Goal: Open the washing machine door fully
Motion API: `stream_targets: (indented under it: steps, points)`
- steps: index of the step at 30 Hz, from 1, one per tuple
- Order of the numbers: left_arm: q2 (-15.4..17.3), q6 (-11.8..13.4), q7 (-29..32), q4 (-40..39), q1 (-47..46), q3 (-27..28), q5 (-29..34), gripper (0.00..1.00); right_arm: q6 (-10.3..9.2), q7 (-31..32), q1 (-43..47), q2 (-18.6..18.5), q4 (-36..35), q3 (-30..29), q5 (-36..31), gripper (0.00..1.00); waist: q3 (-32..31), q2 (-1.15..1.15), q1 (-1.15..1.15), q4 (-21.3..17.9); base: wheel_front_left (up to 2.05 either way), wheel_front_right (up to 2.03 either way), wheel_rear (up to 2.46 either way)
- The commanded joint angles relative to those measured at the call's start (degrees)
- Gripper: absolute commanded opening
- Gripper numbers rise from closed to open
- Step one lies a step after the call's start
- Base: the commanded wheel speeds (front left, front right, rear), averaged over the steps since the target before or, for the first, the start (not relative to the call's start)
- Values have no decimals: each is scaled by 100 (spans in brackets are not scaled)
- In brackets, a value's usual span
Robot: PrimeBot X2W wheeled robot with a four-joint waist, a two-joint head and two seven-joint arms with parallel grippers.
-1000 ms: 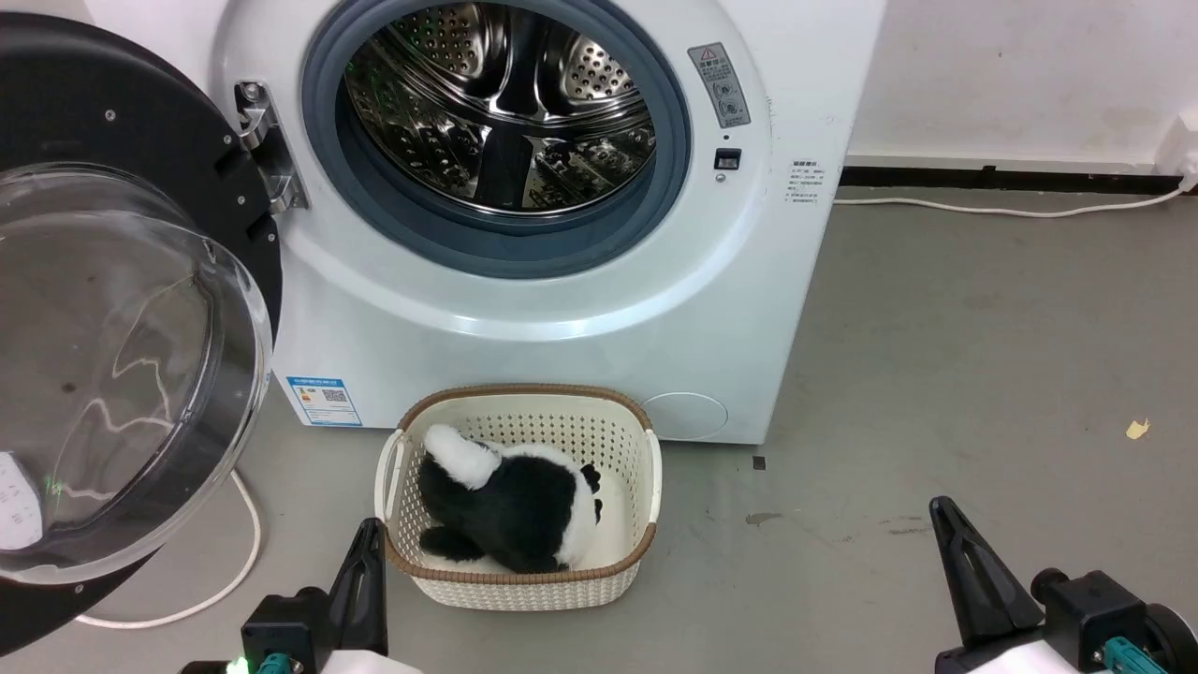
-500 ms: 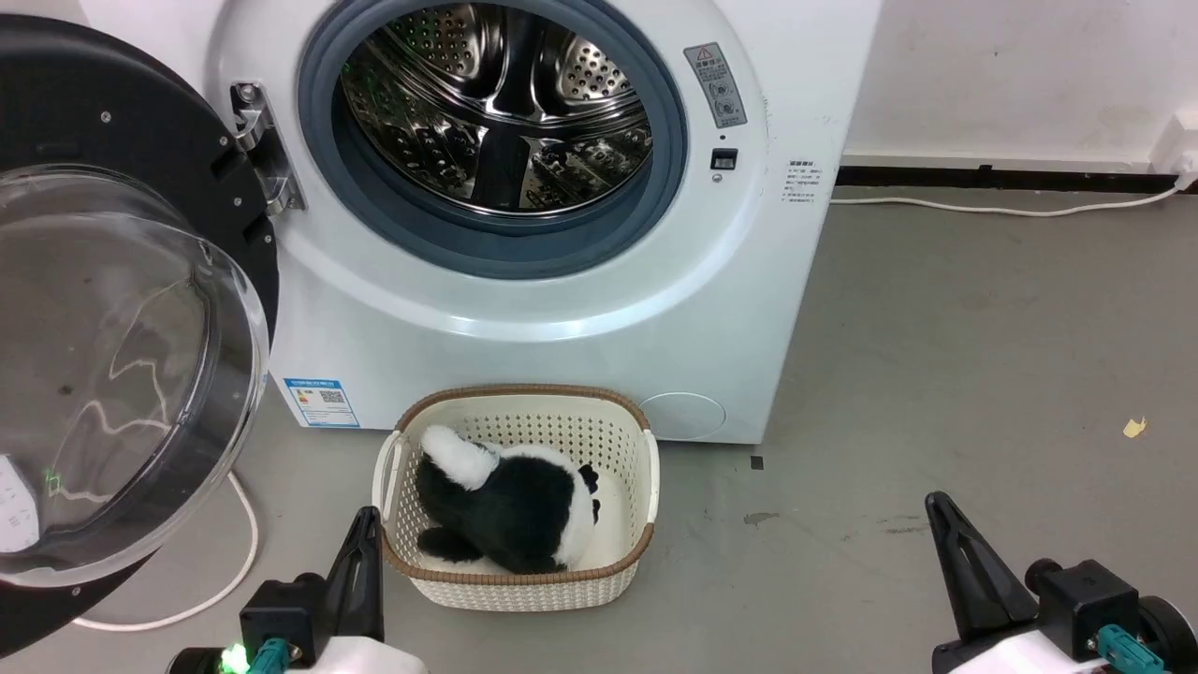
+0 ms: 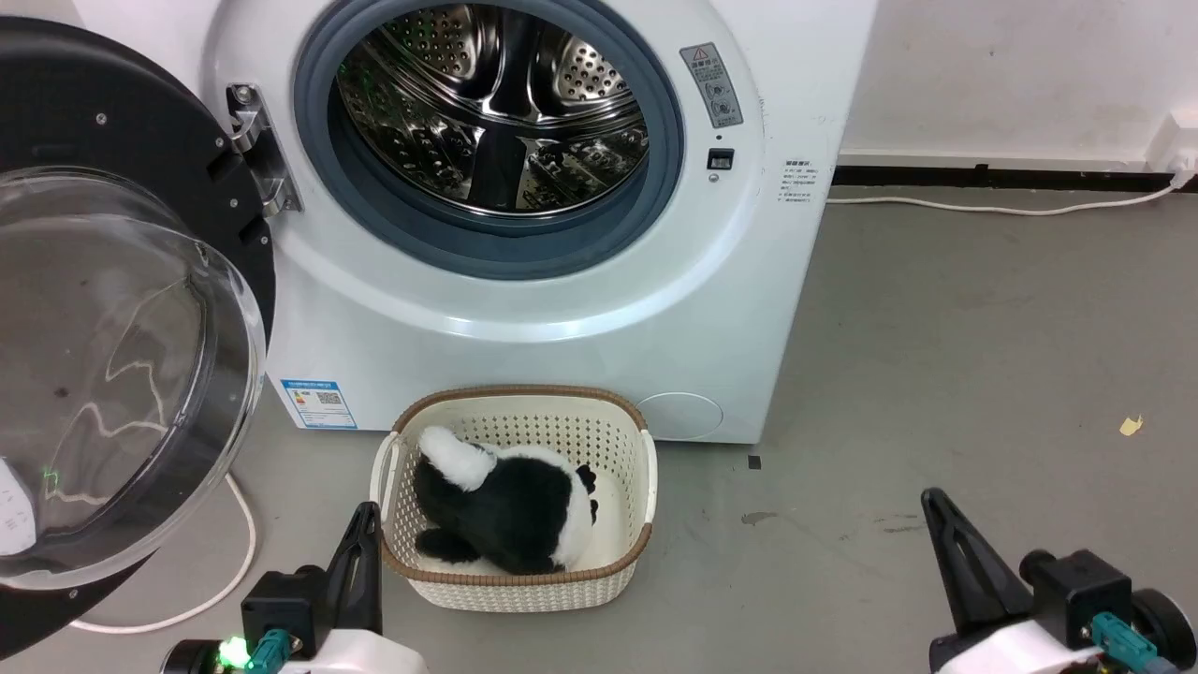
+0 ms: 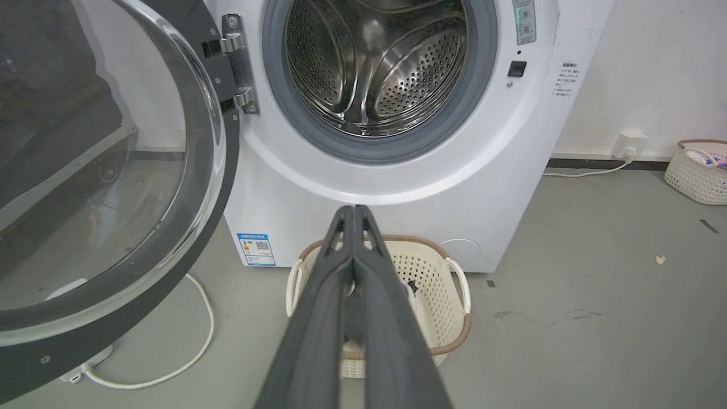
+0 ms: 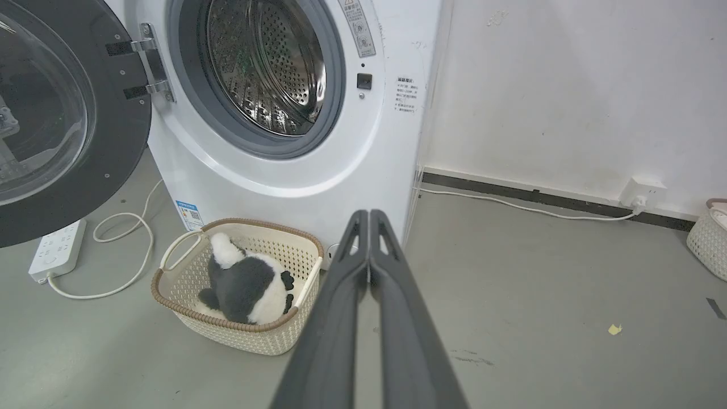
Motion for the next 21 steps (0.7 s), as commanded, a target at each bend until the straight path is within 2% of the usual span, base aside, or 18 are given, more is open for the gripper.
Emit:
stream_targets:
  steps: [1,21]
  points:
    - [-26,-23,37,-25,-115,30,61,0,3,29,-134,16,-6,12,-48,0,0,0,0,-3,0,0,0]
    - [-78,-117,272,-112,-203,142,255,0,4,264,-239,20,-8,36,-65,0,-4,0,0,-37,0,0,0]
